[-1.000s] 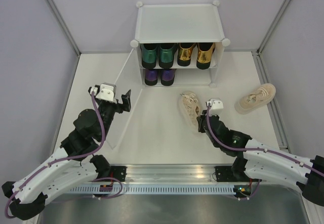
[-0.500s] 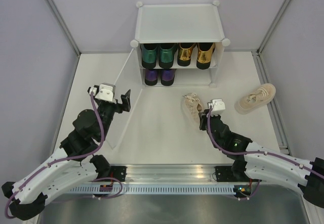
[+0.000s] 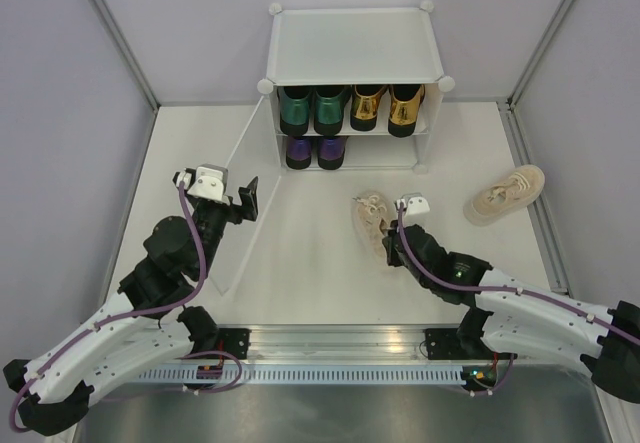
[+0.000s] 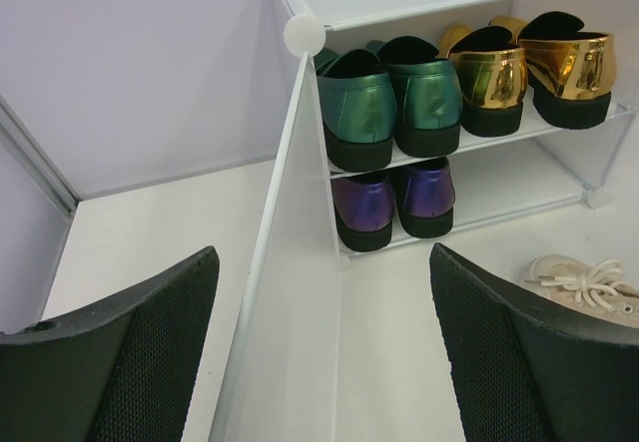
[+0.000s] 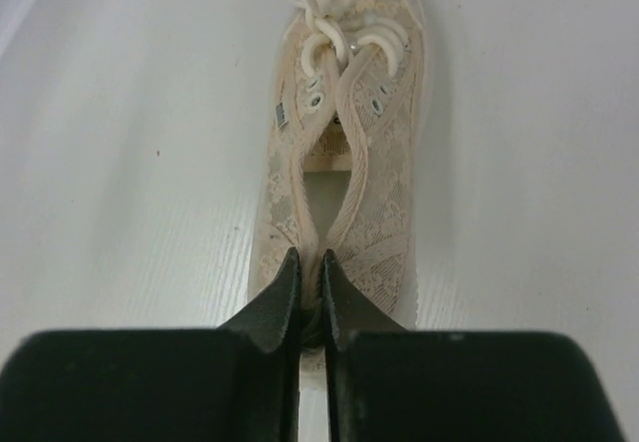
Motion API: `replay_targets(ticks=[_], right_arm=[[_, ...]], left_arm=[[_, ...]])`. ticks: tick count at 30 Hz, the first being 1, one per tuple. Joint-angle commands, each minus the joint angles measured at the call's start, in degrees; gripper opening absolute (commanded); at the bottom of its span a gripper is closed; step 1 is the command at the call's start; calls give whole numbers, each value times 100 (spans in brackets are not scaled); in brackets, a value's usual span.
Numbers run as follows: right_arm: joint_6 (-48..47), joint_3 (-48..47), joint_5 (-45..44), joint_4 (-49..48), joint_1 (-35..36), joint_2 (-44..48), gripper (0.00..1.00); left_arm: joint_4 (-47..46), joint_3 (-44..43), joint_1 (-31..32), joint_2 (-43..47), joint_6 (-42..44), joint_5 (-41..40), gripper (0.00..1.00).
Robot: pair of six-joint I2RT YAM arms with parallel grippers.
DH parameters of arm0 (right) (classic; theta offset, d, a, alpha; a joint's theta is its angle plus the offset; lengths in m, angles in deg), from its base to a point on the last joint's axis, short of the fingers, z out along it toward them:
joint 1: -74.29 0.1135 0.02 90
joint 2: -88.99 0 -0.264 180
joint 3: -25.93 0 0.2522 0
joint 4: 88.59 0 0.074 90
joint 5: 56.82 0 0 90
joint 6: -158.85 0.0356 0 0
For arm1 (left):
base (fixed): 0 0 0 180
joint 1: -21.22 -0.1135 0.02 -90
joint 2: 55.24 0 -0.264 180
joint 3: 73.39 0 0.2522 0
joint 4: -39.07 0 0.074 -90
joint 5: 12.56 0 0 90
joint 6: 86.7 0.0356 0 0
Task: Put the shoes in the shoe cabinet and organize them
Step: Pick up the shoe from the center of the board.
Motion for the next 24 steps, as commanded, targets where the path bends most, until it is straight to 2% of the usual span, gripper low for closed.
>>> replay_targets(ticks=[1, 3, 4, 9, 10, 16, 21, 24], right_arm=[[406, -92, 378, 321, -1, 134, 13], [450, -118, 458, 428, -1, 55, 30], [433, -144, 458, 498, -1, 11, 51], [415, -425, 195, 604, -1, -480, 63], [424, -461, 159, 595, -9, -568, 69], [214, -856, -79, 605, -273, -1403, 75], [-94, -918, 378, 17, -808, -1948, 75], [-244, -944, 677, -256, -1064, -2256, 70]], left_arm=[[-153, -14, 29, -6, 175, -38, 89], [-161, -23, 29, -6, 193, -38, 89], [-161, -31, 29, -6, 201, -38, 89], [-161, -14, 29, 11, 219, -64, 89], [-161, -14, 21, -6, 228, -82, 89], [-170, -14, 29, -24, 228, -73, 89], [-170, -5, 29, -6, 219, -47, 89], [-170, -14, 29, 2, 210, -38, 89]])
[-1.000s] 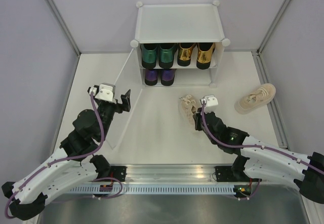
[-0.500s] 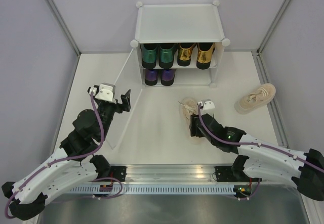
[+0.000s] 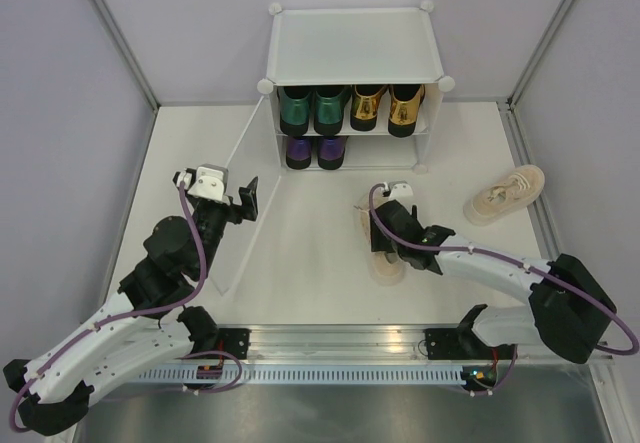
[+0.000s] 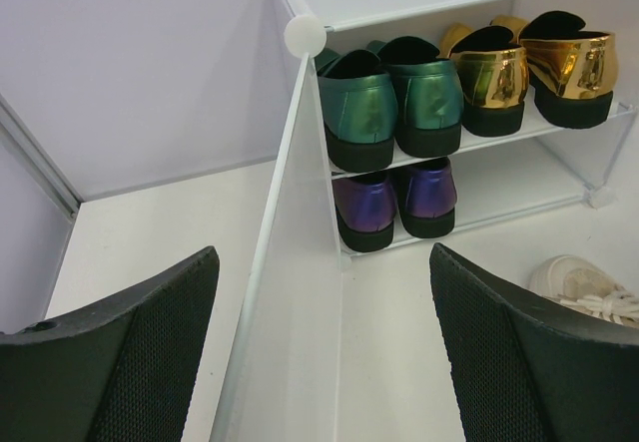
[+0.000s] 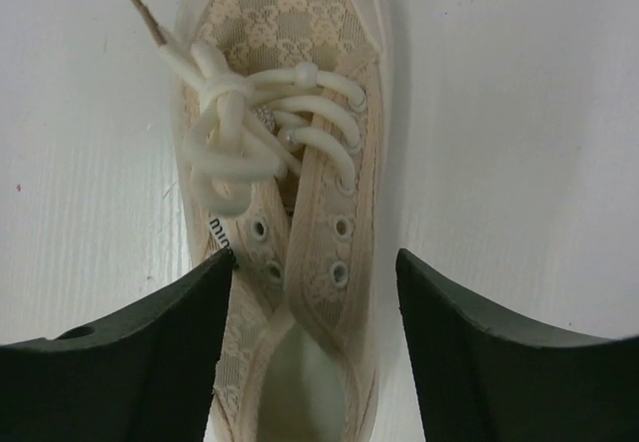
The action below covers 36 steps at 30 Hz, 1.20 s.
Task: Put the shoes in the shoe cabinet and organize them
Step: Pick up the shoe from the center of the board.
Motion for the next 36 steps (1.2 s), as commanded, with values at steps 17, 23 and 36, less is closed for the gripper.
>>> replay_targets(ticks=[17, 23, 36], right_arm=[[-290, -212, 482, -445, -227, -7, 1], [-202, -318, 219, -612, -341, 301, 1], [-352, -862, 481, -1930, -1387, -111, 1]], left_arm=[[-186, 4, 29, 16, 221, -36, 89], [-186, 12, 29, -11, 212, -45, 89], [-186, 12, 29, 16, 212, -18, 89]])
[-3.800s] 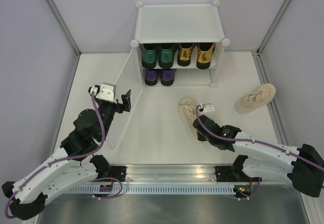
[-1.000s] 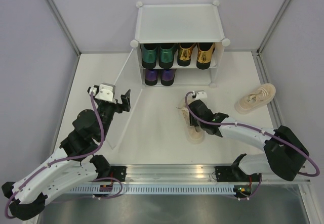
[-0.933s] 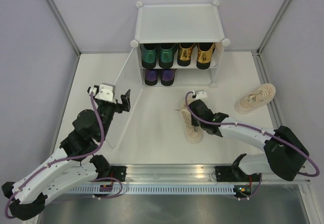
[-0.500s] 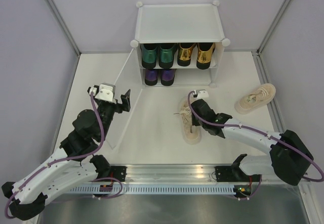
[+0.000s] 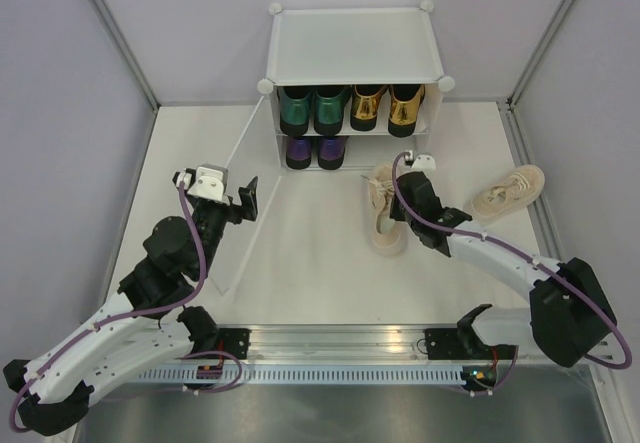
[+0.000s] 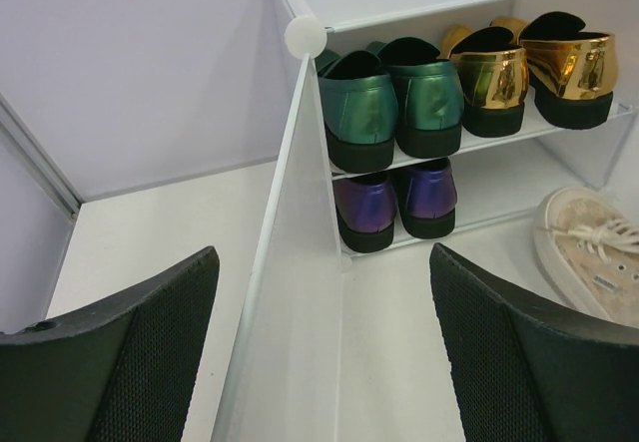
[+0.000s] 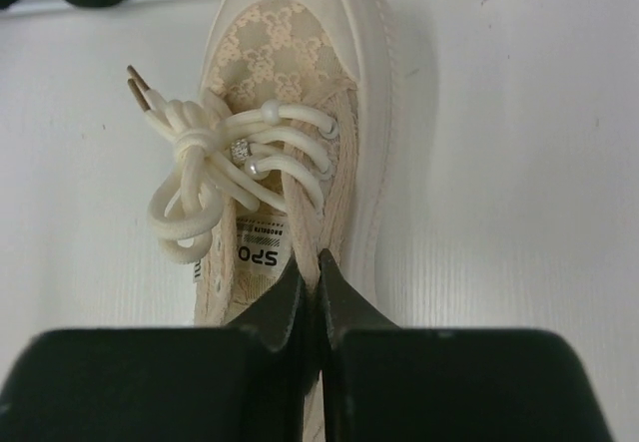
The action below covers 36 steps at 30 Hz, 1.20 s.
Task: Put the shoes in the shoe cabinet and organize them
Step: Pick up the shoe from the center of the board, then place the shoe in the shoe cabinet.
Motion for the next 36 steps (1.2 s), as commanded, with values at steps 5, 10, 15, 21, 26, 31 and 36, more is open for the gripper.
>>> replay_targets(ticks=[5, 10, 15, 21, 26, 31, 36], right_arm=[[-109, -851, 361, -1505, -479, -474, 1], [-13, -1229, 554, -1902, -778, -1018, 1], [163, -1492, 694, -2429, -980, -1685, 1], [356, -1686, 958, -3202, -1130, -2433, 1], [470, -1958, 1275, -3256, -1288, -2795, 1], [453, -2011, 1477, -3370, -1420, -2988, 1], [488, -2195, 1495, -3274, -1482, -3181, 2]], left_arm=[[-181, -5, 29, 22, 182, 15, 89], [-181, -5, 29, 49, 155, 32, 89], [-190, -5, 29, 66, 164, 32, 89], [-181, 12, 29, 58, 147, 50, 89], [-181, 21, 29, 31, 147, 50, 89], [-199, 21, 29, 40, 129, 85, 89], [-190, 21, 29, 14, 138, 85, 89]])
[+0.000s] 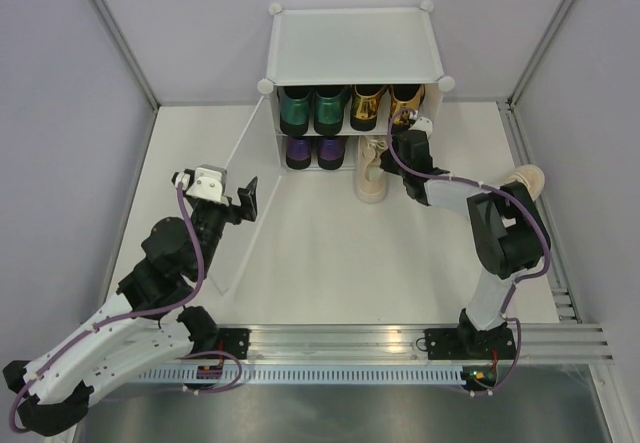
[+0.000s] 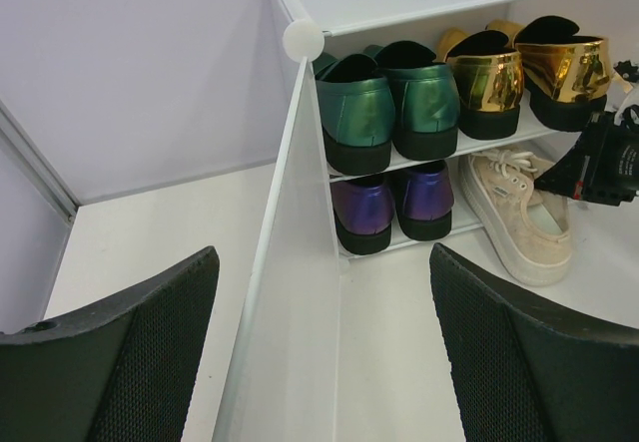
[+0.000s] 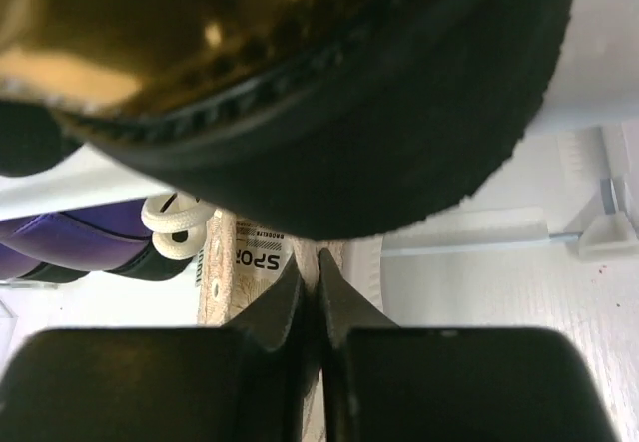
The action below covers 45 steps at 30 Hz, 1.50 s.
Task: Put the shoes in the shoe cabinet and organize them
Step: Place the shoe in the shoe cabinet.
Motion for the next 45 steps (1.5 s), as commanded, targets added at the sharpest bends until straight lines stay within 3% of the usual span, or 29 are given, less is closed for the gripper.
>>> replay_targets(ticks=[1, 3, 4, 7, 16, 23, 26, 30, 36, 45], right_arm=[[139, -406, 183, -620, -61, -47, 9], [121, -397, 236, -594, -61, -30, 22], [95, -380, 271, -593, -61, -4, 45], [-2, -283, 307, -576, -61, 128, 60], [-151, -72, 377, -225, -61, 831, 66], [-204, 674, 649, -40, -61, 1903, 70], [-301, 1122, 764, -57, -9, 2263, 78], [-652, 1562, 422, 82, 298, 2580, 98], [-1118, 1756, -852, 154, 1318, 2414, 98], [-1039, 932, -1687, 373, 1459, 983, 98]], left_arm=[[-190, 12, 29, -17, 140, 39, 89], [-190, 21, 29, -17, 140, 39, 89], [-181, 21, 29, -17, 140, 39, 89], [-190, 21, 29, -17, 131, 48, 89], [-181, 21, 29, 18, 149, 22, 89], [-181, 21, 29, 36, 157, 22, 89], [-190, 12, 29, 45, 131, 30, 89], [-173, 12, 29, 53, 131, 30, 89], [-173, 4, 29, 45, 114, 39, 89], [-164, 12, 29, 27, 122, 57, 89]])
